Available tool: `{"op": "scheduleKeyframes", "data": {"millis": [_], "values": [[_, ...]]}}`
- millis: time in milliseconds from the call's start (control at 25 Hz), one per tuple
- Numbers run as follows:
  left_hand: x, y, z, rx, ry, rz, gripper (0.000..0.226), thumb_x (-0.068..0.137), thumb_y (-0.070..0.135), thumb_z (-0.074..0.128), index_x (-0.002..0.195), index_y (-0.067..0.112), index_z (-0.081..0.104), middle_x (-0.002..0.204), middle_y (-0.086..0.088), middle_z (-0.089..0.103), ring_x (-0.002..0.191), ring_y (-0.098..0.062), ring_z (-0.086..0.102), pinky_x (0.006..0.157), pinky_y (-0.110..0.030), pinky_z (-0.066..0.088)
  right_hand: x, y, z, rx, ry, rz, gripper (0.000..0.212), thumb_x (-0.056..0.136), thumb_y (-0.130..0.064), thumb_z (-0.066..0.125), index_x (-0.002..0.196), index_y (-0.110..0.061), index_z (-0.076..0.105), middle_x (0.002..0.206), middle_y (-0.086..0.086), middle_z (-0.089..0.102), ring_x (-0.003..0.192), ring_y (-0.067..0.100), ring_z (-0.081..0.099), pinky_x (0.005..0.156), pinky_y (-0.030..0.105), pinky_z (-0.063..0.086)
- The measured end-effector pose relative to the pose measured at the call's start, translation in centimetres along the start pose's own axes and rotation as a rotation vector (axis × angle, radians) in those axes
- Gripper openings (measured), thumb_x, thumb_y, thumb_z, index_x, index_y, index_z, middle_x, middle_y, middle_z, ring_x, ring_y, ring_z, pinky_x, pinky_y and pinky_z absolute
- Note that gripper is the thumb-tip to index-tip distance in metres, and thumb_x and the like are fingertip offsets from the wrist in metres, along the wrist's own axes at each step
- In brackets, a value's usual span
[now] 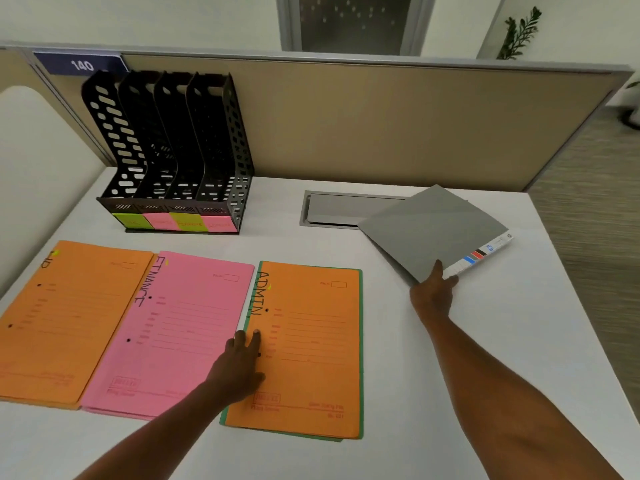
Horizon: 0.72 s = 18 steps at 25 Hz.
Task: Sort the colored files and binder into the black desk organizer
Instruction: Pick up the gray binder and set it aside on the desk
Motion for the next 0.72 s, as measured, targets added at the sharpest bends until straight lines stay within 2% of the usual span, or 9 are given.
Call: {"op": "scheduleKeyframes", "data": {"millis": [120,200,240,320,400,520,600,720], "values": [[0.0,-0.1,-0.6,0.012,-0.024,-0.013,0.096,0.086,0.052,0.061,0.157,0.02,0.005,0.154,-0.008,0.018,0.134,-0.024,0.036,0.097,-0.035,0.052,-0.1,-0.2,-2.1,0.167,0.118,-0.056,0.063,0.095,-0.004,0.049,0.154,-0.017,0.033,0.156,0.024,0.026,0.133,0.043,0.043,0.11,0.044,0.036],[-0.4,0.6,-1.8,0.06,0.057,-0.037,0.096,0.085,0.055,0.061,0.156,0.019,0.007,0.155,-0.01,0.019,0.134,-0.026,0.036,0.101,-0.037,0.048,-0.1,-0.4,-4.0,0.323,0.172,-0.073,0.058,0.095,-0.002,0.048,0.151,-0.014,0.04,0.148,0.024,0.039,0.127,0.044,0.05,0.106,0.047,0.044],[-0.6,1.3,-2.7,0.088,0.129,-0.034,0.097,0.085,0.056,0.061,0.156,0.017,0.007,0.157,-0.012,0.018,0.135,-0.028,0.035,0.104,-0.039,0.045,-0.2,-0.4,-4.9,0.437,0.196,-0.055,0.055,0.095,-0.001,0.048,0.149,-0.013,0.044,0.145,0.022,0.044,0.121,0.043,0.055,0.099,0.047,0.051],[-0.9,3.8,-5.0,0.106,0.271,0.039,0.1,0.085,0.055,0.062,0.157,0.016,0.006,0.161,-0.016,0.013,0.142,-0.033,0.028,0.11,-0.045,0.038,-0.7,-0.3,-6.8,0.68,0.242,-0.01,0.048,0.097,0.0,0.048,0.144,-0.011,0.05,0.145,0.018,0.048,0.115,0.041,0.061,0.077,0.032,0.062],[-1.1,7.3,-7.6,0.023,0.339,0.151,0.101,0.086,0.055,0.063,0.158,0.016,0.004,0.163,-0.017,0.012,0.146,-0.035,0.022,0.113,-0.048,0.034,-1.8,-0.3,-8.4,0.873,0.264,0.009,0.043,0.098,0.0,0.049,0.14,-0.009,0.055,0.146,0.013,0.049,0.115,0.038,0.062,0.063,0.017,0.059],[-2.0,12.9,-11.7,-0.317,0.287,0.295,0.101,0.083,0.064,0.062,0.157,0.018,0.01,0.159,-0.012,0.023,0.142,-0.031,0.032,0.11,-0.045,0.039,-4.7,-0.9,-9.7,1.107,0.195,0.026,0.038,0.098,-0.001,0.052,0.135,-0.009,0.058,0.144,0.01,0.052,0.109,0.031,0.066,0.063,0.015,0.059],[-2.9,15.8,-13.9,-0.692,0.166,0.293,0.107,0.074,0.075,0.062,0.156,0.023,0.018,0.153,-0.006,0.036,0.133,-0.025,0.045,0.101,-0.04,0.046,-7.6,-1.3,-9.8,1.182,0.138,0.018,0.036,0.099,-0.002,0.052,0.134,-0.009,0.059,0.142,0.011,0.054,0.108,0.029,0.066,0.067,0.018,0.06],[-4.5,18.3,-16.0,-1.142,0.01,0.25,0.114,0.064,0.084,0.062,0.153,0.024,0.027,0.134,-0.002,0.055,0.118,-0.022,0.059,0.094,-0.039,0.052,-12.7,-1.2,-9.0,1.213,0.077,-0.051,0.036,0.098,-0.002,0.054,0.131,-0.015,0.061,0.138,0.006,0.057,0.118,0.03,0.062,0.077,0.027,0.062]]}}
Point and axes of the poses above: each hand's wrist, its own x-axis towards the middle knuckle, its own z-axis out of the palm, y = z × x, the point moved 4 cm from there along x, towards the middle knuckle
